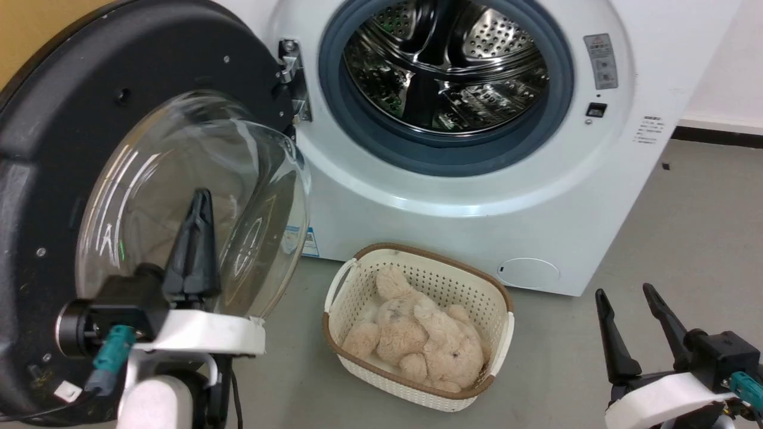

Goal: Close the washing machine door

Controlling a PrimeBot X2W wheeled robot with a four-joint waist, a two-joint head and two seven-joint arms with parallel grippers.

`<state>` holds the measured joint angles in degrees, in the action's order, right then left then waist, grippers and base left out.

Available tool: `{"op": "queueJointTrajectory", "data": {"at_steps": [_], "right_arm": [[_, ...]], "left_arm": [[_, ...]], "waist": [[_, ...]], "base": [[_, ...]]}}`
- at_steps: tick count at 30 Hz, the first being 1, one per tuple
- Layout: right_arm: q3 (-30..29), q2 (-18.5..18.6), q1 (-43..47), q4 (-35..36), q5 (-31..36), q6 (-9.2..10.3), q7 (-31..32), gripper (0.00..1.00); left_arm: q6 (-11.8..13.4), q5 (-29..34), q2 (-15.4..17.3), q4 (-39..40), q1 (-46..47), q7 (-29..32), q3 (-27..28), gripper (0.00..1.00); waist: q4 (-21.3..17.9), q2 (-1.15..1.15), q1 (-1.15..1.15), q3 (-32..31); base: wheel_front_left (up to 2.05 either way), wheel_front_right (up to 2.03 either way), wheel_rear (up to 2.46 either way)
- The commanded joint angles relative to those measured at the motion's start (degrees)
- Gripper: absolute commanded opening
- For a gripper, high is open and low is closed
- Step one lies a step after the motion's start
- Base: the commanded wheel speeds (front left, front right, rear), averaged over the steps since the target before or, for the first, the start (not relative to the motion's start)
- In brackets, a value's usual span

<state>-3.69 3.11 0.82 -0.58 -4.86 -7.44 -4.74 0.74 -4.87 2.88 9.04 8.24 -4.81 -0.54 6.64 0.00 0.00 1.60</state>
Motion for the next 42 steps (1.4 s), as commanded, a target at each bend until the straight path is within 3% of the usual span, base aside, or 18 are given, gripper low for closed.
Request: {"op": "queueJointTrajectory", "data": {"at_steps": [1, 25, 31, 42], "right_arm": [[-0.3, -0.1, -0.7, -0.1, -0.5, -0.02, -0.6, 1.0], [-3.1, -0.1, -1.7, -0.6, -2.1, -0.02, -3.4, 1.0], [-3.7, -0.1, -1.8, -0.8, -2.6, -0.03, -4.2, 1.0], [-4.8, -0.2, -2.3, -1.2, -3.2, -0.03, -5.5, 1.0]], "left_arm": [[-0.4, -0.9, 0.0, 0.8, 1.4, -0.5, 0.4, 0.0], [-4.6, -20.8, 0.3, 4.1, 15.5, -3.4, 16.2, 0.0], [-4.9, -29.1, 2.4, 0.1, 17.2, -2.7, 21.6, 0.0], [-2.3, -42.8, 5.5, -12.2, 18.5, 3.4, 30.4, 0.0]], "waist": [[0.7, 0.0, 0.0, 0.3], [9.8, 0.0, 0.0, 2.9], [11.6, 0.0, 0.0, 3.4], [14.5, 0.0, 0.0, 4.5]], "base": [[0.0, 0.0, 0.0], [0.0, 0.0, 0.0], [0.0, 0.0, 0.0], [0.0, 0.0, 0.0]]}}
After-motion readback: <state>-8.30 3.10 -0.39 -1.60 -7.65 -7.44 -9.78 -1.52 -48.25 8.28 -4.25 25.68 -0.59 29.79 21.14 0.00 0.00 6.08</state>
